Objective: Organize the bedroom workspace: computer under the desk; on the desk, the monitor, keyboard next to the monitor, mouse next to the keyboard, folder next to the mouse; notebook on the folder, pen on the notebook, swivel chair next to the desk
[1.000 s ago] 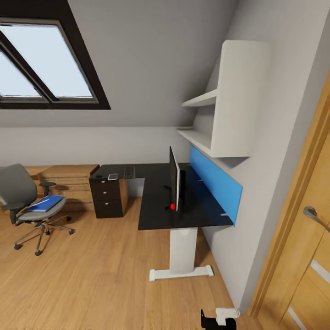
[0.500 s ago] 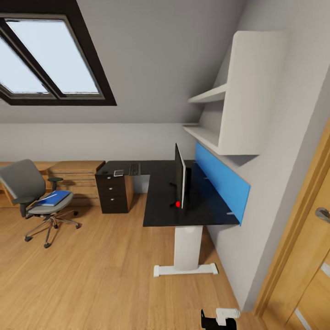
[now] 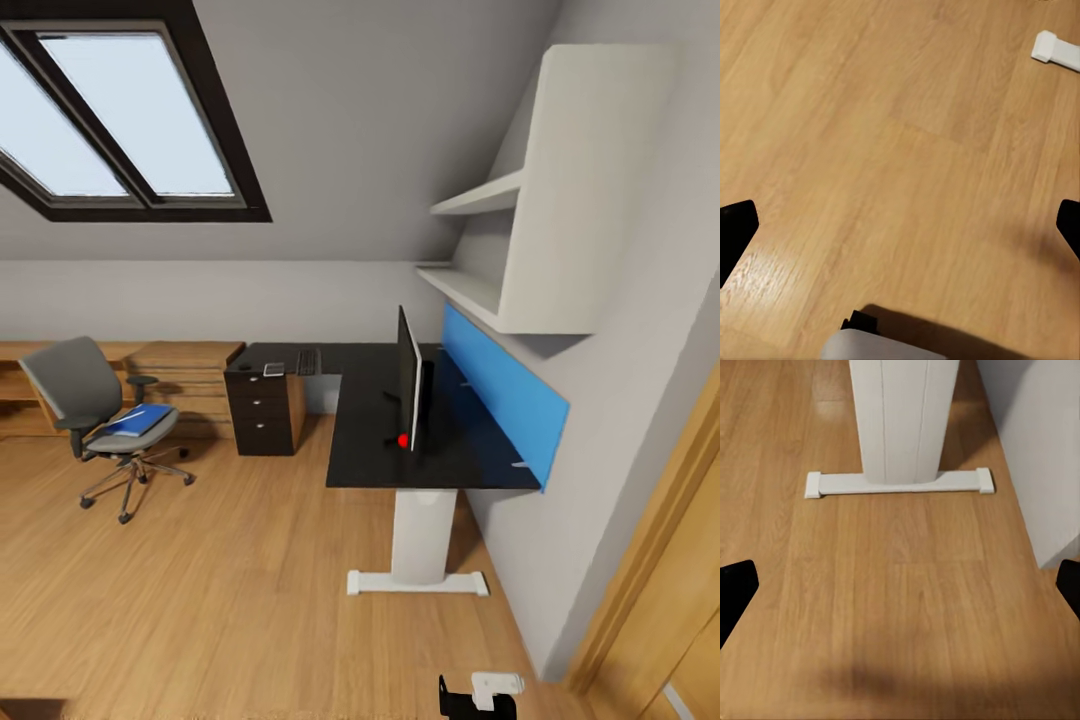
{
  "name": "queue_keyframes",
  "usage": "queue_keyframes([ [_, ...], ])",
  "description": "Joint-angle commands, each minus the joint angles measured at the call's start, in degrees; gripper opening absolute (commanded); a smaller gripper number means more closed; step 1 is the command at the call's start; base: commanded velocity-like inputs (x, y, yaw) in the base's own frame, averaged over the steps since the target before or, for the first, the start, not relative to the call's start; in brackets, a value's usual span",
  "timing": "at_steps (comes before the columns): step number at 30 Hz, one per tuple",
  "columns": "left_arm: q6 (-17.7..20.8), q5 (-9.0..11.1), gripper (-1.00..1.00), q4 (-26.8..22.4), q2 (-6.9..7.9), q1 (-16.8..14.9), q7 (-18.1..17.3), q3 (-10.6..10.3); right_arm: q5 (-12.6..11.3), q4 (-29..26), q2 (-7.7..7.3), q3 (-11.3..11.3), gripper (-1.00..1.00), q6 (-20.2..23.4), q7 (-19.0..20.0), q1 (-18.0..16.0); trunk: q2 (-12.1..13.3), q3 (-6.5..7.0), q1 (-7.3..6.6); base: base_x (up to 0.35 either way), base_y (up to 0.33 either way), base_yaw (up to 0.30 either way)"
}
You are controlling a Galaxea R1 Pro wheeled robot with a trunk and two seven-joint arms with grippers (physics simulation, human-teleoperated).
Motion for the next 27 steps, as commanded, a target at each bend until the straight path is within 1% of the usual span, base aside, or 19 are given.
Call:
queue_keyframes([
  [1,-0.32,0.48,1.0,0.03,0.04,-0.03,0.13,-0.49,-0.24,0.04,0.02,0.49,1.0,-0.11,-0.3,-0.02,-0.04,-0.11,0.02,0.0,0.0,0.134],
  [4,-0.41,0.48,1.0,0.03,0.09,-0.03,0.11,-0.47,-0.23,0.04,0.04,0.52,1.0,-0.28,-0.3,-0.02,-0.04,-0.36,0.02,0.055,0.052,0.13],
  [8,-0.45,0.48,1.0,0.04,0.09,-0.03,0.11,-0.46,-0.19,0.04,0.02,0.53,1.0,-0.54,-0.3,-0.02,-0.04,-0.53,0.02,0.173,0.175,0.064],
  [27,-0.48,0.48,1.0,0.11,0.04,-0.03,0.11,-0.55,0.27,0.3,-0.21,0.71,1.0,-1.11,-0.22,-0.02,-0.04,-0.63,0.02,0.217,0.236,0.008],
])
